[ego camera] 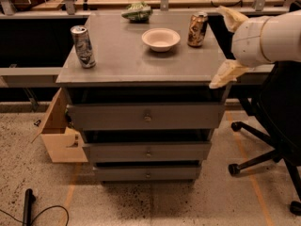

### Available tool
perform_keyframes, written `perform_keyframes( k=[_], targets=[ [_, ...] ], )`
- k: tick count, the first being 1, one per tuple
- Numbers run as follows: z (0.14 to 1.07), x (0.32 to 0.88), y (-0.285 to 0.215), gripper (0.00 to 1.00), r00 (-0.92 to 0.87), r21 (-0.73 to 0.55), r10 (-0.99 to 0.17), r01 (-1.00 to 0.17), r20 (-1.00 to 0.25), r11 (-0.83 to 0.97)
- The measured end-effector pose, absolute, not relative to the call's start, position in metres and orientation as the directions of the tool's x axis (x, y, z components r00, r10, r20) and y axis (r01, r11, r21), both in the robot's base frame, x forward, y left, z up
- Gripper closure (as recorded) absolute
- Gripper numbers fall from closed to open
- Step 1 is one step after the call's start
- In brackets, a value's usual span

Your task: Move paper bowl near redbull can

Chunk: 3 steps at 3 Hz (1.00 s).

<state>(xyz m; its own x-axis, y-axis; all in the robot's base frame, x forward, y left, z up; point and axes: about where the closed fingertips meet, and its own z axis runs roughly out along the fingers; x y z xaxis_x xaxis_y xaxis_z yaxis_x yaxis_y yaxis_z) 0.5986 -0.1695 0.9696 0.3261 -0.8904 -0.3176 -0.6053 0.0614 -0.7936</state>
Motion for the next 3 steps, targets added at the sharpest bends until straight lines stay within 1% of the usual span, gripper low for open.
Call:
perform_keyframes(
  k=[1, 2, 3],
  targets=[
    [0.975, 0.643, -0.149, 0.0, 0.36, -0.873, -0.909, -0.487, -0.212, 0.01],
    [0.994, 0.662, -0.136, 0.0, 0.375, -0.916, -0.914, -0.4, -0.154, -0.01],
    [0.994, 0.661, -0.138, 0.0, 0.372, -0.916, -0.915, -0.4, -0.157, -0.006]
  ],
)
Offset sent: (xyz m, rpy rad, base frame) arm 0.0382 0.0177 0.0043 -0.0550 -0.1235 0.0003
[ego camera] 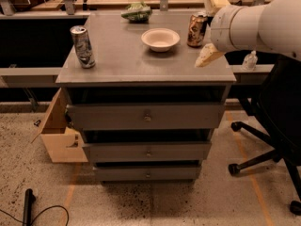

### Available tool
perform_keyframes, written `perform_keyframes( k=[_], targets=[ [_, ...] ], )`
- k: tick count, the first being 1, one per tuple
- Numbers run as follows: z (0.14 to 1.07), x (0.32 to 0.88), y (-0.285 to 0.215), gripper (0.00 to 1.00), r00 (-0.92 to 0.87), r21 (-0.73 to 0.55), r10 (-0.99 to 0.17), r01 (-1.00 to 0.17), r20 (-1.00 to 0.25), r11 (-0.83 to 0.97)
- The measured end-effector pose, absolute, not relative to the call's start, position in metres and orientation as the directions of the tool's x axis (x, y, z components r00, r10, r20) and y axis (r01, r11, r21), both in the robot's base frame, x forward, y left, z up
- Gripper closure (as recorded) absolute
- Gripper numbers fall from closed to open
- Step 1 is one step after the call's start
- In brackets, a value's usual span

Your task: Move paper bowl near redbull can

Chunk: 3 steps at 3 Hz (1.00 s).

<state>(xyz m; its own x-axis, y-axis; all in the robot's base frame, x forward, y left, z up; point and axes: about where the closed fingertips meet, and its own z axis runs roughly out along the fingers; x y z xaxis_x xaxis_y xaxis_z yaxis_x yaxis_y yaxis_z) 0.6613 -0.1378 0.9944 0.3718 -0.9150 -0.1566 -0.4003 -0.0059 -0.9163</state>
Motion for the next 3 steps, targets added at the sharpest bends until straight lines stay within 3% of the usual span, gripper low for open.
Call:
perform_keyframes(
  k=[2, 3],
  targets=[
    [0.986, 0.725, -0.1, 0.0, 0.529, -0.966, -0.825, -0.249, -0.199, 0.073],
    [0.971, 0.753, -0.08, 0.0, 0.573, -0.978, -0.805, -0.207, -0.155, 0.041]
  ],
)
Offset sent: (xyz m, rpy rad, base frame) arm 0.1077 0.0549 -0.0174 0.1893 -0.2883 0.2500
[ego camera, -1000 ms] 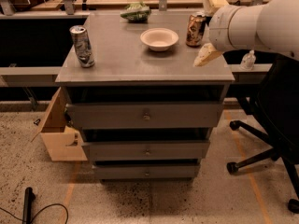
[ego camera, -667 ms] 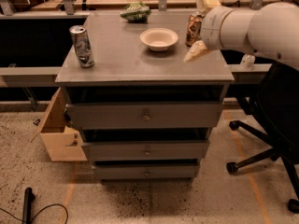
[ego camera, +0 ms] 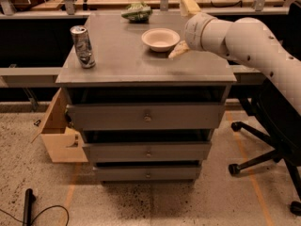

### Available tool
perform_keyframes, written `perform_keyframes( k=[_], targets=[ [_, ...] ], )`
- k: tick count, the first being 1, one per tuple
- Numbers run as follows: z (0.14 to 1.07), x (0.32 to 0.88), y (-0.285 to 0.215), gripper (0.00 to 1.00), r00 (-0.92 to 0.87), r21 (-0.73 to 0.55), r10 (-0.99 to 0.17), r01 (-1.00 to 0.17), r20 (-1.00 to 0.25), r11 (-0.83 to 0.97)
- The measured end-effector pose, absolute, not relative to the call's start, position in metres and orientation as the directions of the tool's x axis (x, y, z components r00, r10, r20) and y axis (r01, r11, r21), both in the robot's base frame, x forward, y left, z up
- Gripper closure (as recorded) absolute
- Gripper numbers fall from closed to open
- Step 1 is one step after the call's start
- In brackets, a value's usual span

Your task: Move paper bowl near redbull can

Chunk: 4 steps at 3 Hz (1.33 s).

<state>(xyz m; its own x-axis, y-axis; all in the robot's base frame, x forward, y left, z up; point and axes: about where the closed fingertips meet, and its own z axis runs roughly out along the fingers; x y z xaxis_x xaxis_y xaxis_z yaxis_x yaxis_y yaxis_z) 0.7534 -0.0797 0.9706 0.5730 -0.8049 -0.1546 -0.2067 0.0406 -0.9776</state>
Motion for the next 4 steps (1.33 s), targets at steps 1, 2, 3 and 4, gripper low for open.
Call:
perform_keyframes(
  k=[1, 2, 3, 4],
  targets=[
    [0.94, 0.782, -0.075, 0.25, 0.547, -0.974, -0.833, -0.222, -0.083, -0.048],
    [0.919, 0.802, -0.089, 0.34, 0.504, -0.965, -0.863, -0.248, -0.049, -0.09],
    [0.896, 0.818, -0.096, 0.3, 0.463, -0.951, -0.885, -0.288, -0.039, -0.109],
    [0.882, 0.829, -0.097, 0.31, 0.441, -0.943, -0.897, -0.313, -0.04, -0.112]
  ],
)
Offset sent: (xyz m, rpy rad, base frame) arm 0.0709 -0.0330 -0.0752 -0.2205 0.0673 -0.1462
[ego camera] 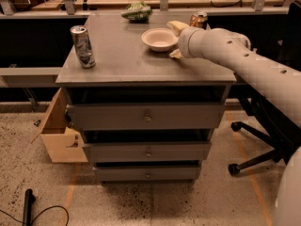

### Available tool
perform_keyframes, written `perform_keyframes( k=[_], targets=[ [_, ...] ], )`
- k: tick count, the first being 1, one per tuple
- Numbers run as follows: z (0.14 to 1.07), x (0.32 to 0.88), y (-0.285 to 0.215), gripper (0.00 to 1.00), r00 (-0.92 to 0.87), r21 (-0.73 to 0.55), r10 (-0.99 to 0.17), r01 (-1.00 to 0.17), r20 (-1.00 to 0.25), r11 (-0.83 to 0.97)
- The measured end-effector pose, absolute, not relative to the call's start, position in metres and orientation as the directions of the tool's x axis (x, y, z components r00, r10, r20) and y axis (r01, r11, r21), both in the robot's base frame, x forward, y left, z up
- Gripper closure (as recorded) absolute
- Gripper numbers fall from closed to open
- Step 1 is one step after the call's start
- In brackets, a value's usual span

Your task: Move paper bowl near redbull can

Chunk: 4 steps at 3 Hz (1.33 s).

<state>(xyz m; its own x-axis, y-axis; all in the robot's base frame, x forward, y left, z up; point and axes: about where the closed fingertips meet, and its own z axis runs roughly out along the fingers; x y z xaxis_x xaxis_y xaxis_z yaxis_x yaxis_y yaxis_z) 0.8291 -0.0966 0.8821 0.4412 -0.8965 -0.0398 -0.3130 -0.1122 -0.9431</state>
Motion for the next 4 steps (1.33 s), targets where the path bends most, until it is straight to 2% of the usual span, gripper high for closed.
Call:
perform_keyframes(
  k=[1, 3, 4],
  targets=[
    [0.875, 0.838, -0.088, 0.49, 0.448, -0.941, -0.893, -0.32, -0.05, -0.108],
    [0.885, 0.833, -0.064, 0.96, 0.495, -0.932, -0.865, -0.346, -0.085, -0.107],
    [0.916, 0.817, -0.03, 1.0, 0.589, -0.928, -0.802, -0.345, -0.098, -0.14]
  ],
)
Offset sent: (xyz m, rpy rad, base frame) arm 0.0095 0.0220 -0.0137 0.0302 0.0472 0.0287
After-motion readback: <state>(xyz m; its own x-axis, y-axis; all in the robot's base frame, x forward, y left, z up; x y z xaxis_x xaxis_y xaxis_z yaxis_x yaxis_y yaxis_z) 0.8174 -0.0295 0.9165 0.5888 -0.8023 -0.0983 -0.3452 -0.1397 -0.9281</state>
